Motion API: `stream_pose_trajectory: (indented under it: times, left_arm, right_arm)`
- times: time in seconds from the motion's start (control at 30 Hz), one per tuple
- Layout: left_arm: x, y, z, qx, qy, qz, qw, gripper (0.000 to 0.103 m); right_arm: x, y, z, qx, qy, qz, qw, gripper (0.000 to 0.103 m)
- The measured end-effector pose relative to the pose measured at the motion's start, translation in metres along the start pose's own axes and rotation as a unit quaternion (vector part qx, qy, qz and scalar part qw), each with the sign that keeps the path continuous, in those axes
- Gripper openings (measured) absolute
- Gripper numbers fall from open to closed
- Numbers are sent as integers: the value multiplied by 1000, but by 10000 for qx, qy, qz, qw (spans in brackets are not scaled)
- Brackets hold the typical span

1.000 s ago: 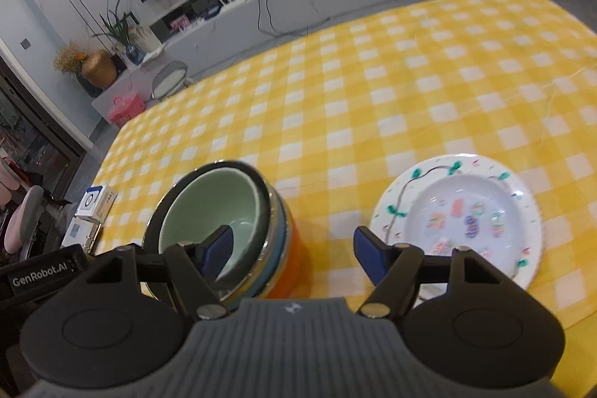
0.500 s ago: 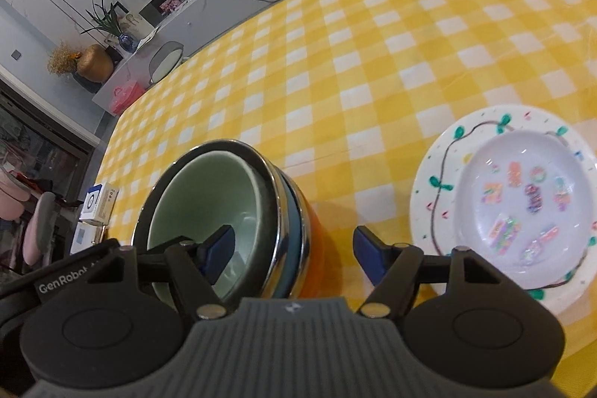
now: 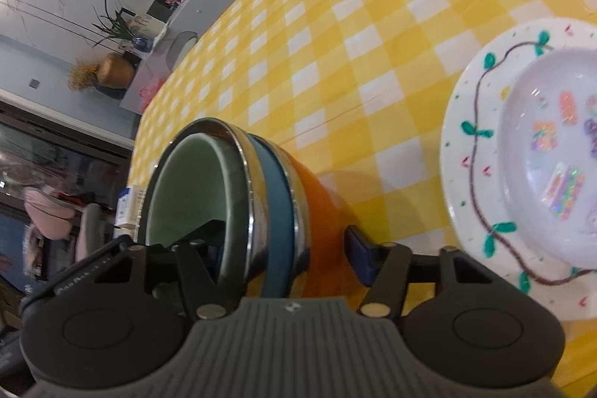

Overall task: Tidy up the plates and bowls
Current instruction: 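Lift the bowl stack with both tools and carry it over the plate stack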

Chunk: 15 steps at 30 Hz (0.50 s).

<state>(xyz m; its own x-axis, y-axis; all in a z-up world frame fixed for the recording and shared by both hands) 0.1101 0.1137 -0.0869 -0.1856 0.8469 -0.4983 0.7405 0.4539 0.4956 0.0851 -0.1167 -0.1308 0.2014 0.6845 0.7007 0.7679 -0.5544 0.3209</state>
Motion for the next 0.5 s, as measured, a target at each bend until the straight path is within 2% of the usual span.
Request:
stream_pose_trajectory:
  times: [0.5]
  left_arm:
    - [-4,0,-2,18,32,168,9999,54]
  right_arm:
    - [-11,3,-6,101,50,410,9991,54]
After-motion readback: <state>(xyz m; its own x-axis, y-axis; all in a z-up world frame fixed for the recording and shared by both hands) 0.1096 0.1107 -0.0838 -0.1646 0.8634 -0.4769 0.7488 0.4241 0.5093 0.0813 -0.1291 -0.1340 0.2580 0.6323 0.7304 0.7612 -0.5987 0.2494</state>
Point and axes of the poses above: each gripper's, at about its wrist camera, not at the fingertips, and z roughly the way its jaws point, x to its left, y to its top, the point moved 4 cm from there along z, roughly the way its jaws point, and after that the axes turned 9 degrees about -x, right-handed, at the moved point
